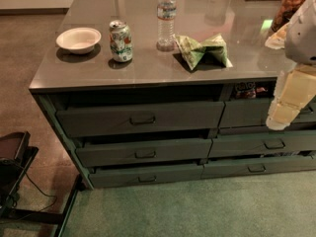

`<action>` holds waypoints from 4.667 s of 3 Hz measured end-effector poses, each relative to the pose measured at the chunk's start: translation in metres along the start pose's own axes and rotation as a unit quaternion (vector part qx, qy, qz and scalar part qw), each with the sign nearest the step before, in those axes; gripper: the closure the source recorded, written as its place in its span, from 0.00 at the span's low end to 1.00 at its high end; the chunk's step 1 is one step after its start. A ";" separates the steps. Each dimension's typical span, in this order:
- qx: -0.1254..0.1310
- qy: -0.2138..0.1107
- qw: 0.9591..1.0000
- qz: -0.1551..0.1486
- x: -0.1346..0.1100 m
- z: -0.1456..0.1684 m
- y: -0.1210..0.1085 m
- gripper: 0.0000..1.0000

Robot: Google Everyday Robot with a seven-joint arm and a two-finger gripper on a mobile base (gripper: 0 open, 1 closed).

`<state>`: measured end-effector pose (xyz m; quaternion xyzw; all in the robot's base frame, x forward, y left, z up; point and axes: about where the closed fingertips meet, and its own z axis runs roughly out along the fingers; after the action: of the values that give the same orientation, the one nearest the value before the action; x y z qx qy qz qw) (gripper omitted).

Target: Open bottom drawer

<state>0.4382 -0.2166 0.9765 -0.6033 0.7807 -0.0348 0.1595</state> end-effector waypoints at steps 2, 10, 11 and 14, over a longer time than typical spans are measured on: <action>-0.006 -0.013 1.000 0.002 0.000 0.022 0.006 0.17; -0.108 -0.084 0.991 0.012 0.035 0.418 0.138 1.00; -0.073 -0.133 0.988 0.042 0.039 0.482 0.119 1.00; -0.080 -0.145 0.985 0.054 0.041 0.547 0.136 1.00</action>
Offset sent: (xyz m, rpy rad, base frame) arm 0.0029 0.0131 -0.0739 0.0872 0.0376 0.0165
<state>0.4619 -0.1433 0.4162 -0.5697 0.7808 0.1243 0.2244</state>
